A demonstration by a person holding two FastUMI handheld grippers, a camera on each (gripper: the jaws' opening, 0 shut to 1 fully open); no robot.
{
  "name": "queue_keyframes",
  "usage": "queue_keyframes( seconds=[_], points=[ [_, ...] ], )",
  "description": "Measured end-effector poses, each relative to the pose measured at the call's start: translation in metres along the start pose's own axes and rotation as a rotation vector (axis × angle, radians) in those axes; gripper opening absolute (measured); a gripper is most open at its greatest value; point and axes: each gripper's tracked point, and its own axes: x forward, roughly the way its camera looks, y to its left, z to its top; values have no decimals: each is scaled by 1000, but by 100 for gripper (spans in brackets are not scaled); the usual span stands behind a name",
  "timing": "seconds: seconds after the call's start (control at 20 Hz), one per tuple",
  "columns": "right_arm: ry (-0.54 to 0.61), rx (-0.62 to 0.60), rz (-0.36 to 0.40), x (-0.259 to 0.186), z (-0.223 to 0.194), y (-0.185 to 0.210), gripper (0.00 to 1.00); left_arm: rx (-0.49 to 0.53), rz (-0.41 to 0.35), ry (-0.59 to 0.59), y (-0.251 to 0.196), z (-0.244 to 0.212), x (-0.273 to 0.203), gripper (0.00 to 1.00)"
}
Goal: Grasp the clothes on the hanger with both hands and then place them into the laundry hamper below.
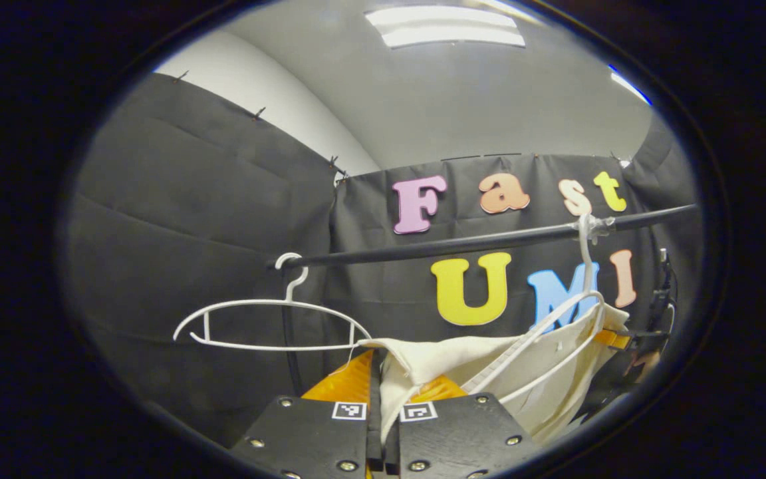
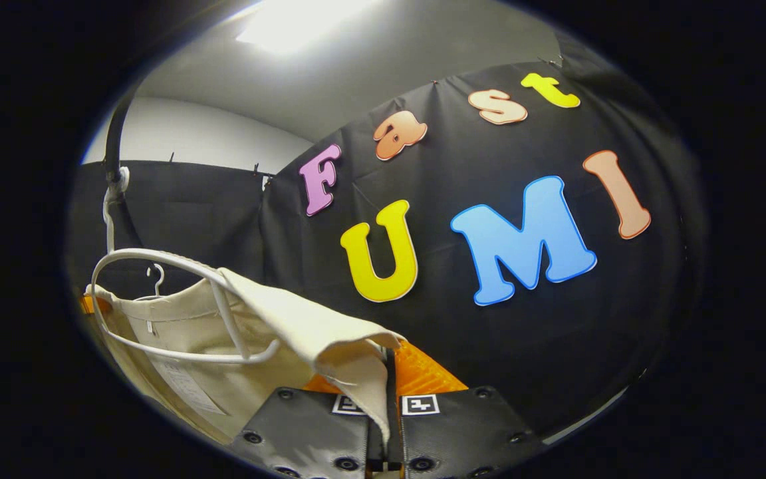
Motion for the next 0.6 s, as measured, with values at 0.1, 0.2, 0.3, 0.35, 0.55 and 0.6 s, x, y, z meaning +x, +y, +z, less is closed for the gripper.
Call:
queue_keyframes(
  seconds=[0.1, 0.2, 0.3, 0.35, 0.55, 0.6],
  points=[
    [25, 64, 18, 2, -1, 0, 7, -18, -32, 5, 1, 1, 0, 3],
    [27, 157, 40, 4, 4, -1, 7, -18, -59, 8, 3, 6, 2, 3],
    [25, 217, 47, 7, 10, -3, 7, -13, -88, 27, 1, 5, 6, 3],
    [32, 230, 46, 9, 9, -4, 7, -9, -98, 36, 0, 2, 10, 3],
    [107, 267, 34, 15, -18, -8, 7, -37, -108, 78, 0, -17, 16, 2],
    [121, 271, 27, 12, -25, -9, 7, -40, -110, 79, -1, -21, 17, 3]
  ],
)
